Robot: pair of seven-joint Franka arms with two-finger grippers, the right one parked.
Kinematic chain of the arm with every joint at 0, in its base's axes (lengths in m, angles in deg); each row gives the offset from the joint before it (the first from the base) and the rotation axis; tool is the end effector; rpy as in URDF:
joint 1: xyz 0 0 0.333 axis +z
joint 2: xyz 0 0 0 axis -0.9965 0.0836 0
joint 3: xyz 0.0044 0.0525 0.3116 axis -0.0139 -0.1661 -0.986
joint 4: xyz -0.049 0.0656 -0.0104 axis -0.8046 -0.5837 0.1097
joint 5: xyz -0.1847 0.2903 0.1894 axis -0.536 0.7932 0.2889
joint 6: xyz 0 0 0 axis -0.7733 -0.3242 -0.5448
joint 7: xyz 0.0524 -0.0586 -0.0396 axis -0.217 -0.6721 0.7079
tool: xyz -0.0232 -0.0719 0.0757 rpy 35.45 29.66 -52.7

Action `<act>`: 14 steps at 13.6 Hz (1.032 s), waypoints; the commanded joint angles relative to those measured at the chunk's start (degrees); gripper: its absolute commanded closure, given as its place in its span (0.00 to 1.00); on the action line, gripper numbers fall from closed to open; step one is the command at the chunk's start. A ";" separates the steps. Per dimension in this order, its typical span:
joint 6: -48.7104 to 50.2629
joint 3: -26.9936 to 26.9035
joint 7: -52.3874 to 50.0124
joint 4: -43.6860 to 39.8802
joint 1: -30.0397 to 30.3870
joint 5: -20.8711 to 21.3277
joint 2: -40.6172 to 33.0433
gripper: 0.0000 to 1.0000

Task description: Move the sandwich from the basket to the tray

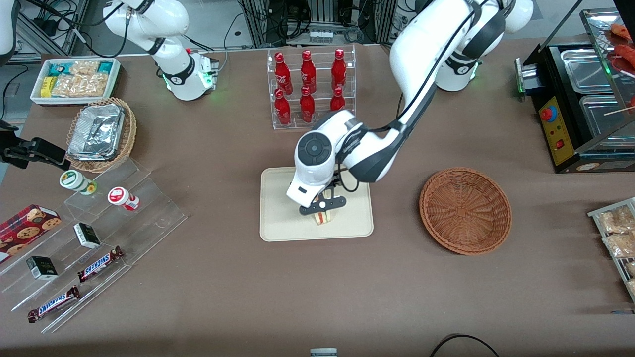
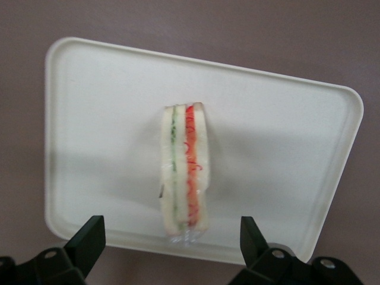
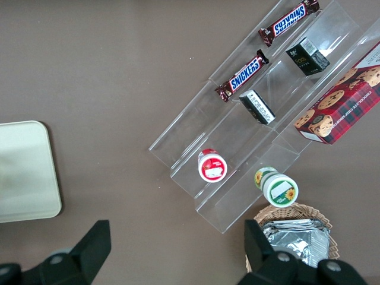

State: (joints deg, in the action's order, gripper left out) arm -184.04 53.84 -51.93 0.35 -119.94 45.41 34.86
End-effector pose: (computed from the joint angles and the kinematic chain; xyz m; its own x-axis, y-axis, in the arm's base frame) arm 0.5440 -0.5139 0.3377 0.9746 0.1978 -0.1052 0.1985 -0.9801 -0.0036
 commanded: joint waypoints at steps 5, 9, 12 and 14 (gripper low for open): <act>5.22 -1.78 8.53 12.17 8.71 0.78 -13.40 0.00; 5.31 -1.61 23.54 20.97 18.71 0.52 -22.19 0.00; 5.83 -1.61 34.96 26.34 24.26 0.34 -28.26 0.00; 8.20 -1.61 41.73 28.19 27.42 0.08 -32.40 0.00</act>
State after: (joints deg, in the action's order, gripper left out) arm -177.40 51.65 -15.50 23.83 -95.07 45.76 8.46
